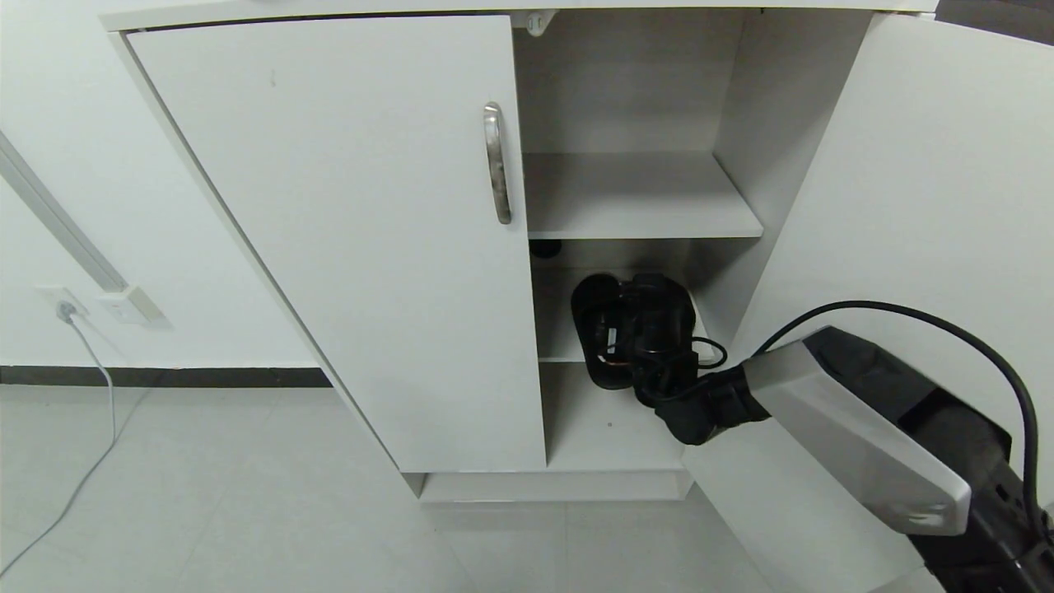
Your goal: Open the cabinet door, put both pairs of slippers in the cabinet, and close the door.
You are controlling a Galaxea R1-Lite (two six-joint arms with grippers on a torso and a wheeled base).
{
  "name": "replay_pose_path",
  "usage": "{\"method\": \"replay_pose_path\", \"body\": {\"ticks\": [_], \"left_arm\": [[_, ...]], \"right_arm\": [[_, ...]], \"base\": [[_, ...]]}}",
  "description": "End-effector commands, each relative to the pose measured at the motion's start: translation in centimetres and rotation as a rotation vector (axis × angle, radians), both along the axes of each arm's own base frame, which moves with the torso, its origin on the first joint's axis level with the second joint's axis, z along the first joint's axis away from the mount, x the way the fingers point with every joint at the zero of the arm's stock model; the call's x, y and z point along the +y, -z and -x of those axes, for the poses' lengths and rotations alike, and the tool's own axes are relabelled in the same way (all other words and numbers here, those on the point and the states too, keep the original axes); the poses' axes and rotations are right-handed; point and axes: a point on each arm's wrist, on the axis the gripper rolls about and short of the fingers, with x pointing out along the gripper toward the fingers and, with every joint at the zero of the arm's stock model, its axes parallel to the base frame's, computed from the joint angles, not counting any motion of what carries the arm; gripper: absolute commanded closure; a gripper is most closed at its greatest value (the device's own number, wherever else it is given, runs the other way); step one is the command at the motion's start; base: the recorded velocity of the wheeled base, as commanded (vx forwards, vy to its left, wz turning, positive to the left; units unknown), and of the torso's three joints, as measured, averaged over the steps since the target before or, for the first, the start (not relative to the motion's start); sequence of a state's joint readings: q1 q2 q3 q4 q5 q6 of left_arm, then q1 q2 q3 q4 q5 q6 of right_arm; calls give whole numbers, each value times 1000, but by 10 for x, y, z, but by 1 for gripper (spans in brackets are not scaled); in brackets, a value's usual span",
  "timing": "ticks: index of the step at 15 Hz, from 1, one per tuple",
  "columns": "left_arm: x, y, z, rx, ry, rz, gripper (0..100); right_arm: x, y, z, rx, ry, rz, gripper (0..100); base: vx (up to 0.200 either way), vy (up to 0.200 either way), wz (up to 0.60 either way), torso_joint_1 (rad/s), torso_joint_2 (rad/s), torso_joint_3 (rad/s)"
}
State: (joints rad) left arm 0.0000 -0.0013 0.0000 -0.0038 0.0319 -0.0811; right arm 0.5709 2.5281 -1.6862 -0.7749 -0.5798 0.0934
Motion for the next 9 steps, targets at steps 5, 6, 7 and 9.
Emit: {"method": "replay_pose_path", "body": {"ticks": [5,6,7,9], "left_arm": [[0,0,0,1,1,-1,100],[0,0,0,1,1,-1,100],[0,0,0,1,1,-1,100],[0,0,0,0,1,0,100]], "right_arm": [[-11,-31,98,-8,-110,-5,0],[-13,-32,116,3,-135,1,0],[-13,-29,134,22,-162,12,0],[-9,-22,153,38,-201,29,0]], "base": [[0,0,0,0,0,0],[0,0,0,0,0,0],[0,0,0,0,0,0],[0,0,0,0,0,0]]}}
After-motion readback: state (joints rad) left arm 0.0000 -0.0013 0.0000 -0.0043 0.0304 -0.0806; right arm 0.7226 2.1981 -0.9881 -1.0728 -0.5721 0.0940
